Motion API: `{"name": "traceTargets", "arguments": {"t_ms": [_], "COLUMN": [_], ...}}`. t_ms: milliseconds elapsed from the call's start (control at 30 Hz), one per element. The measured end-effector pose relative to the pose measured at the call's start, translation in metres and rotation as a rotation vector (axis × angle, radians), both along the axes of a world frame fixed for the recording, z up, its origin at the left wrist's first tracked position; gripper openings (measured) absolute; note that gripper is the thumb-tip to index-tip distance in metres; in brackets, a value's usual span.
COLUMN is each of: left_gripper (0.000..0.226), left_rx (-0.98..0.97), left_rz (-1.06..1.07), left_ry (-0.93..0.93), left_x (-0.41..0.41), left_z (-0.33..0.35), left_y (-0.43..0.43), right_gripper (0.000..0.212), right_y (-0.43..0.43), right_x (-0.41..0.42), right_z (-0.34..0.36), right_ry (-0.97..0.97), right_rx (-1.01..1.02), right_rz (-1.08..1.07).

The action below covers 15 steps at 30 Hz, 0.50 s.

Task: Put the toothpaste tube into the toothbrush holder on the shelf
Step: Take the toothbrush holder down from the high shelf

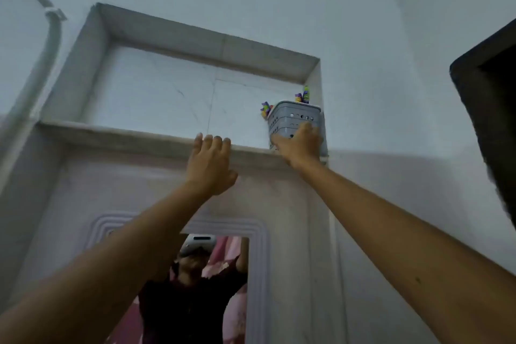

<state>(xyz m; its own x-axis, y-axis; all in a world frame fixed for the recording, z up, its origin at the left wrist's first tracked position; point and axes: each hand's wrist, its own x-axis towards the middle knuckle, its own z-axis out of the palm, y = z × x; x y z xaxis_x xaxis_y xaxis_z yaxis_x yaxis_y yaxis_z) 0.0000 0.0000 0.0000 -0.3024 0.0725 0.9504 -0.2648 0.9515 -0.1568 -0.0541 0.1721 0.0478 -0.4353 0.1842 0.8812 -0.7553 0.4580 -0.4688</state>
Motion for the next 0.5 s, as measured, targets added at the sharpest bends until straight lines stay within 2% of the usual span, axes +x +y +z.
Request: {"name": "traceTargets", "arguments": {"t_ms": [67,200,400,500], "left_gripper": [0.071,0.076,0.083,0.087], "left_rx": [-0.025,-0.041,-0.048,-0.029], "left_rz": [0.018,-0.003,0.002,0.043], "left_ry": [0.063,0.150,0.186,0.153], "left_x": [-0.005,-0.022,-0.031,-0.030], "left_z": [-0.002,-0.006,-0.006,-0.005], "left_y": [-0.006,-0.010,-0.012,-0.010], "right_gripper": [0.098,0.114,0.123,0.126], "right_y": [0.003,-0.001,-0.012,-0.015], "right_x": [-0.006,-0.022,-0.032,-0.027], "right_z": [0.009,0.033,0.052,0.058], "right_ry": [-0.050,-0.139,-0.270,-0.249], "right_rx": [0.001,-0.102,-0.229,-0.263], "right_rz": [-0.075,-0.072,-0.100,0.011]}}
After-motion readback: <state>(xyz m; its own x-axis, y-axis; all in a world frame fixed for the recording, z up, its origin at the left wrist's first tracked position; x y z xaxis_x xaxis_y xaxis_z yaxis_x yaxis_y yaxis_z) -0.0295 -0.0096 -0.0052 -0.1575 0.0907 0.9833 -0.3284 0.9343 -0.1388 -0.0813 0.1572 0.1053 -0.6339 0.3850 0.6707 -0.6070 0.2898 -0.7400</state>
